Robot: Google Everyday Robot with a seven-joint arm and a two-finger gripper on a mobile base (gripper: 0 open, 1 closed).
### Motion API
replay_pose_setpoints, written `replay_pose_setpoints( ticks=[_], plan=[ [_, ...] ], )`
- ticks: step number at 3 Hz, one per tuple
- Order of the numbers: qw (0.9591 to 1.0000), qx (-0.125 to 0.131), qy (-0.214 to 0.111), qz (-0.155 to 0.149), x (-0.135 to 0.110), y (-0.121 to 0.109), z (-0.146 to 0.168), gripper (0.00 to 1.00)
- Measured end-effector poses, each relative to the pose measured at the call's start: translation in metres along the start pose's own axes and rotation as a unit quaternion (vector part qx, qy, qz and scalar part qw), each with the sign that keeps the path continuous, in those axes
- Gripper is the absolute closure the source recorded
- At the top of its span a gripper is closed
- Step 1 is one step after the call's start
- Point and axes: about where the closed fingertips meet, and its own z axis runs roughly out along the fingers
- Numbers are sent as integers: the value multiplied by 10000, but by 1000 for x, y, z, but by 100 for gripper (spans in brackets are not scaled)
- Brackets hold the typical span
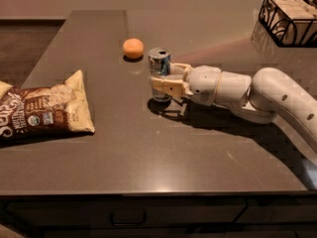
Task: Place redbull can upright
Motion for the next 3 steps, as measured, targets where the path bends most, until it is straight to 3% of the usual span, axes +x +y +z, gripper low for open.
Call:
replay_pose_setpoints(
  ticks=[1,2,3],
  plan=[
    [10000,-22,0,-5,-1,1,2,13],
    [10000,-42,0,-9,-1,3,4,0],
    [10000,-43,0,-9,-1,3,4,0]
  ],
)
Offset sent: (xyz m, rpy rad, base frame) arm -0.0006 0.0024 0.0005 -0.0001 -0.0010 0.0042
